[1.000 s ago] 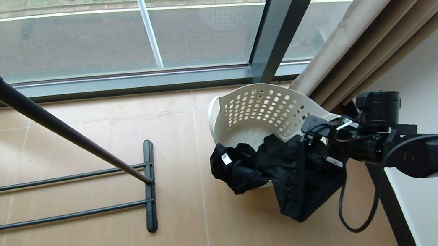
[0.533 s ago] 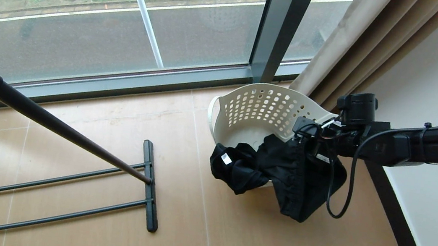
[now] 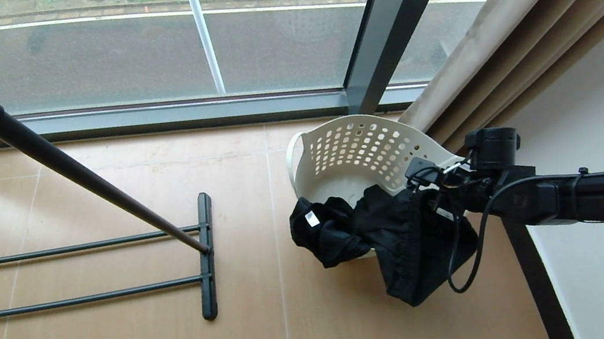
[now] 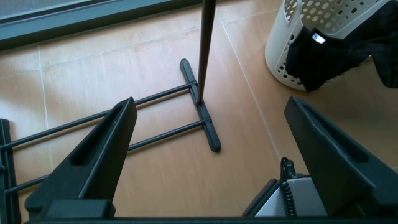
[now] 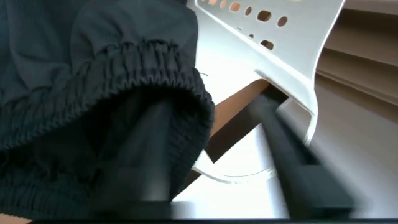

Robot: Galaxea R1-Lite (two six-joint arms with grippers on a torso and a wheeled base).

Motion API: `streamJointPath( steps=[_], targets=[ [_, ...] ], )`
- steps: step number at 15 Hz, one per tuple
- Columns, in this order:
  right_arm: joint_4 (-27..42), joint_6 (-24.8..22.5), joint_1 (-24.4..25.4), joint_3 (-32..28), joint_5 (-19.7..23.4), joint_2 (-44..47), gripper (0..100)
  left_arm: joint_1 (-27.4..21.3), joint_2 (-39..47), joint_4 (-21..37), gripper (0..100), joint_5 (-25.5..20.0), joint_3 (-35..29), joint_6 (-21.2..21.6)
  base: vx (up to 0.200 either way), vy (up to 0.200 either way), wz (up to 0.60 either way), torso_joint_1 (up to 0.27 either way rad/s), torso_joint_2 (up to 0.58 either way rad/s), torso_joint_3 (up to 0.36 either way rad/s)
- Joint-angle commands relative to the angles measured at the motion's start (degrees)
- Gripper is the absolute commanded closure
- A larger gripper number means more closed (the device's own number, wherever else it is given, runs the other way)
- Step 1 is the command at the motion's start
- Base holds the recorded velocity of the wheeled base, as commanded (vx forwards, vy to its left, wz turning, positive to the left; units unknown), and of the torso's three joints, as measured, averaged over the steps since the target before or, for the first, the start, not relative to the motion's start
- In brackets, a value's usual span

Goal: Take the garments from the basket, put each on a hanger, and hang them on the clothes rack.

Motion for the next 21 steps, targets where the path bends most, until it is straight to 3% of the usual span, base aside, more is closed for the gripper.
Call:
streamJointPath(
  steps=[1, 5, 8, 11, 12, 14, 15, 18, 21],
  targets=[
    [0.0, 0.1, 0.0, 0.4, 0.1, -0.3, 100, 0.0, 0.0, 0.0, 0, 0.0, 0.0, 0.0, 0.0, 0.0, 0.0, 0.0, 0.0, 0.0],
    [0.0, 0.9, 0.3, 3.4, 0.4, -3.5, 100, 0.0, 0.0, 0.0, 0, 0.0, 0.0, 0.0, 0.0, 0.0, 0.0, 0.0, 0.0, 0.0],
    [-0.5, 5.7, 3.3, 17.4, 1.7, -18.0, 100, 0.0, 0.0, 0.0, 0, 0.0, 0.0, 0.0, 0.0, 0.0, 0.0, 0.0, 0.0, 0.0],
    [-0.5, 12.9, 4.5, 30.0, 4.8, -34.3, 100, 0.0, 0.0, 0.0, 0, -0.3, 0.0, 0.5, 0.0, 0.0, 0.0, 0.0, 0.0, 0.0],
    [-0.5, 13.4, 4.7, 30.7, 5.1, -35.6, 100, 0.0, 0.0, 0.0, 0, -0.3, 0.0, 0.5, 0.0, 0.0, 0.0, 0.0, 0.0, 0.0],
    [-0.5, 22.7, 5.7, 40.3, 8.1, -49.5, 100, 0.0, 0.0, 0.0, 0, -0.3, 0.0, 0.4, 0.0, 0.0, 0.0, 0.0, 0.0, 0.0],
    [-0.5, 23.0, 5.7, 40.5, 8.1, -49.8, 100, 0.0, 0.0, 0.0, 0, -0.3, 0.0, 0.4, 0.0, 0.0, 0.0, 0.0, 0.0, 0.0],
    [-0.7, 32.4, 5.6, 50.0, 10.7, -62.8, 100, 0.0, 0.0, 0.0, 0, -0.4, 0.0, 0.5, 0.0, 0.0, 0.0, 0.0, 0.0, 0.0],
    [-3.4, 34.0, 5.3, 50.4, 13.2, -62.5, 100, 0.0, 0.0, 0.0, 0, -0.5, 0.0, 0.5, 0.0, 0.0, 0.0, 0.001, 0.0, 0.02]
  ],
)
